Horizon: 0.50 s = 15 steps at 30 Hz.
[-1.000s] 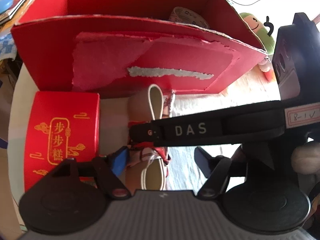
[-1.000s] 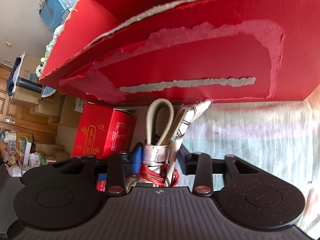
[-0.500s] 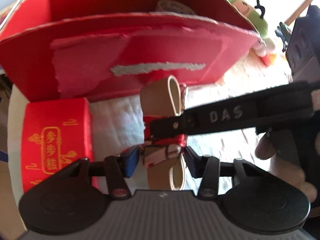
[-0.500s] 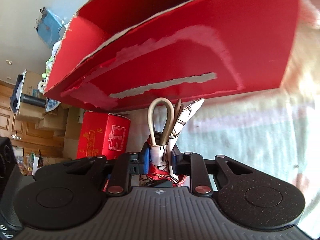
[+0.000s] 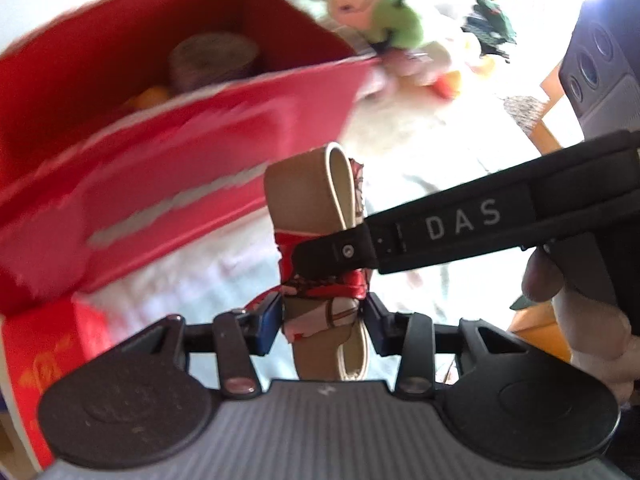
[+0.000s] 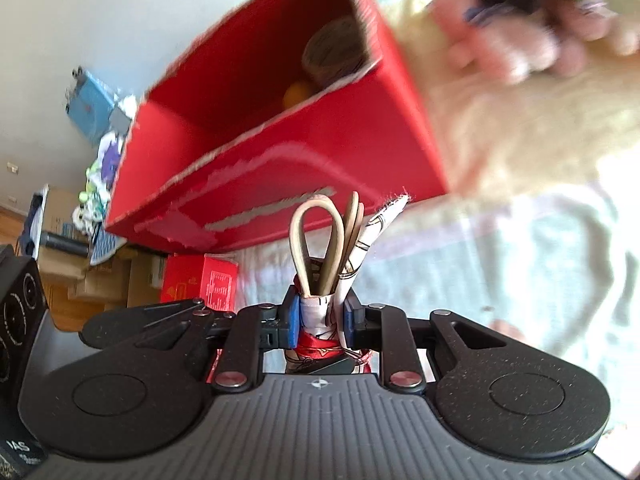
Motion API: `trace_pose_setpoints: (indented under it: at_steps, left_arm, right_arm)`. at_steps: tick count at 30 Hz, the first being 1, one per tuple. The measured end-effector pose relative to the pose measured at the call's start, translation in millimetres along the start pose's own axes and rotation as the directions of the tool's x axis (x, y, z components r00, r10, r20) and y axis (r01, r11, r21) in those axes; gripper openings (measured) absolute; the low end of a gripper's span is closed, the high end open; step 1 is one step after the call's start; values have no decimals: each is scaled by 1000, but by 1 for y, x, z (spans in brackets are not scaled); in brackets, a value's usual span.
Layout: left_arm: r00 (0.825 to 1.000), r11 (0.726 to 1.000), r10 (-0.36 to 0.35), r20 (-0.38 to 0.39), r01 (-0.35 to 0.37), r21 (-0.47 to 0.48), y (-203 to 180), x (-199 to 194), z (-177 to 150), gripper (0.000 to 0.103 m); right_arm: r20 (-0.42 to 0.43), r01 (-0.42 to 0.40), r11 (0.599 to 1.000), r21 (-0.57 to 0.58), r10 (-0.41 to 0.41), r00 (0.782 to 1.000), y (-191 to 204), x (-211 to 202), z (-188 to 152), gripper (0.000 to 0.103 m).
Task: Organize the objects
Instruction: 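Lift the sandal and carry it over the red box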
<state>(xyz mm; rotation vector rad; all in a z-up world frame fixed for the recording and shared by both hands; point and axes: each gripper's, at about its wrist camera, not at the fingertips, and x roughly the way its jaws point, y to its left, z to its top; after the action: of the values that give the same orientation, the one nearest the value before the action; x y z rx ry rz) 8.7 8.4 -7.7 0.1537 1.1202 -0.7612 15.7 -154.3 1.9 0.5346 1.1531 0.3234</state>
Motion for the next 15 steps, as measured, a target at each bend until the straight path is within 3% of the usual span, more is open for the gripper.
trace_pose_setpoints:
  at_steps: [9, 15]
  left_arm:
    - [990, 977, -63, 130, 35, 209, -44, -33, 32, 42]
    - [967, 972, -39, 252, -22, 234, -53, -51, 64, 42]
  right_arm:
    - [194, 33, 999, 0, -32, 981, 15, -57, 6, 23]
    - [297, 29, 996, -82, -4, 955, 29, -84, 31, 23]
